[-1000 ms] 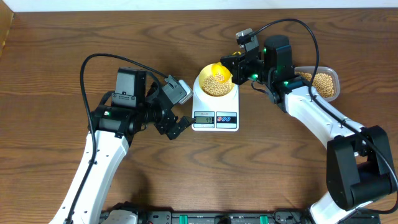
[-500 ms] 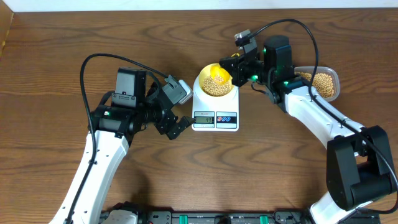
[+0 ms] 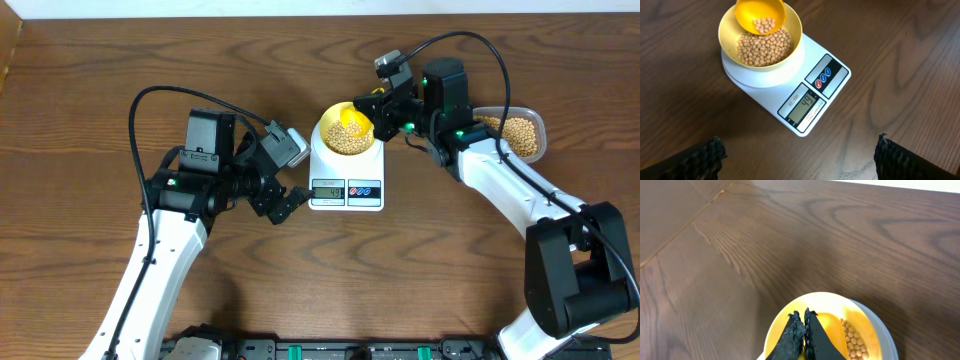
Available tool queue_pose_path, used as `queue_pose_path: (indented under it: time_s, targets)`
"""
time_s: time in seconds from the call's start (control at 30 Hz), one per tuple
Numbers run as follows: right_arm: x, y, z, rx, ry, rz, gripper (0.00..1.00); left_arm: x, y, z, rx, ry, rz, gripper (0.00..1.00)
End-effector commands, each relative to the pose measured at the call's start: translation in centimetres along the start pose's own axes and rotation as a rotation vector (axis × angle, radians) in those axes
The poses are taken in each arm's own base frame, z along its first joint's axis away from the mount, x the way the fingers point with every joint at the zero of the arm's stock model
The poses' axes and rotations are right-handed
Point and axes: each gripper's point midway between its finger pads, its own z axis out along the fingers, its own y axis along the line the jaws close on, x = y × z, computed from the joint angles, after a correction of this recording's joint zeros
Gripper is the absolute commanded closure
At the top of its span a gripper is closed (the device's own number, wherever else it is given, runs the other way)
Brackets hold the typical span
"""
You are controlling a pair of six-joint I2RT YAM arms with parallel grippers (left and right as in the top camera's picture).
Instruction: Scoop item into bowl and weigh 50g on scale
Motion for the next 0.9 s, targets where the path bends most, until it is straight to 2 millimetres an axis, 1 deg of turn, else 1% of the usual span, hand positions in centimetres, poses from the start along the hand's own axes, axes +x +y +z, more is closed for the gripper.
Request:
queue_pose_path:
  time_s: [0.0, 0.03, 0.07, 0.13, 0.2, 0.23, 0.27, 0.33, 0.4, 0.43, 0.47, 0.5, 0.53, 0.57, 0.6, 0.63, 0.67, 0.7, 0.73, 0.77, 0.8, 0.83, 0.87]
  targets:
    - [0.0, 0.5, 0.1, -0.045, -0.003, 0.007, 0.99, 0.3, -0.1, 0.2, 0.016, 0.004, 0.002, 0.02]
    - [0.2, 1.0, 0.1, -0.072, 0.003, -0.031, 0.99, 0.4, -0.2, 0.2, 0.016, 0.004, 0.002, 0.02]
    - [0.3, 0.9, 0.2, -0.062, 0.006, -0.058, 0.99, 0.3, -0.1, 0.2, 0.016, 0.004, 0.002, 0.02]
    - [0.1, 0.4, 0.2, -0.031, -0.003, -0.022, 0.99, 0.3, -0.1, 0.2, 0.016, 0.004, 0.002, 0.02]
    - [0.3, 1.0, 0.3, -0.06, 0.007, -0.045, 0.99, 0.3, -0.1, 0.2, 0.016, 0.004, 0.002, 0.02]
    - [0.4, 0.9, 0.3, -0.051, 0.011, -0.064, 0.99, 0.4, -0.2, 0.2, 0.016, 0.004, 0.002, 0.02]
    - [0.4, 0.2, 0.3, -0.018, 0.01, -0.061, 0.99, 0.3, -0.1, 0.2, 0.016, 0.004, 0.002, 0.02]
    - [0.1, -0.2, 0.1, -0.006, 0.0, -0.012, 0.99, 0.3, -0.1, 0.2, 0.016, 0.004, 0.002, 0.02]
    - [0.2, 0.5, 0.1, -0.047, 0.001, -0.014, 0.99, 0.3, -0.1, 0.2, 0.016, 0.004, 0.002, 0.02]
    - [0.3, 0.5, 0.1, -0.047, 0.007, -0.042, 0.99, 0.3, -0.1, 0.2, 0.016, 0.004, 0.002, 0.02]
    - [0.3, -0.1, 0.1, -0.018, 0.007, -0.05, 0.99, 0.3, -0.1, 0.2, 0.016, 0.004, 0.002, 0.02]
    - [0.2, -0.9, 0.0, 0.022, 0.003, -0.021, 0.99, 0.3, -0.1, 0.2, 0.016, 0.004, 0.002, 0.02]
    - [0.2, -1.0, -0.1, 0.026, 0.0, 0.012, 0.99, 0.4, -0.2, 0.2, 0.016, 0.004, 0.002, 0.02]
    - [0.2, -0.4, 0.0, -0.009, 0.002, 0.04, 0.99, 0.4, -0.2, 0.2, 0.016, 0.004, 0.002, 0.02]
    - [0.4, 0.5, 0.0, -0.057, 0.011, 0.019, 0.99, 0.3, -0.1, 0.2, 0.016, 0.004, 0.002, 0.02]
    - [0.7, 0.9, 0.0, -0.083, 0.021, -0.025, 0.99, 0.4, -0.2, 0.2, 0.016, 0.004, 0.002, 0.02]
    - [1.0, 0.6, 0.0, -0.068, 0.03, -0.076, 0.99, 0.3, -0.1, 0.2, 0.016, 0.004, 0.002, 0.02]
    - [1.0, -0.3, -0.1, -0.021, 0.032, -0.079, 0.99, 0.3, -0.1, 0.2, 0.016, 0.004, 0.002, 0.02]
    - [0.8, -1.1, -0.2, 0.02, 0.025, -0.04, 0.99, 0.3, -0.1, 0.2, 0.016, 0.004, 0.002, 0.02]
    - [0.6, -1.0, -0.2, 0.012, 0.018, -0.006, 0.99, 0.4, -0.2, 0.2, 0.016, 0.004, 0.002, 0.02]
    - [0.6, 0.0, -0.1, -0.04, 0.018, -0.001, 0.99, 0.3, -0.1, 0.2, 0.016, 0.004, 0.002, 0.02]
    - [0.7, 0.9, -0.1, -0.086, 0.022, -0.037, 0.99, 0.3, -0.1, 0.2, 0.016, 0.004, 0.002, 0.02]
    - [1.0, 1.4, -0.1, -0.11, 0.029, -0.095, 0.99, 0.3, -0.1, 0.2, 0.016, 0.004, 0.002, 0.02]
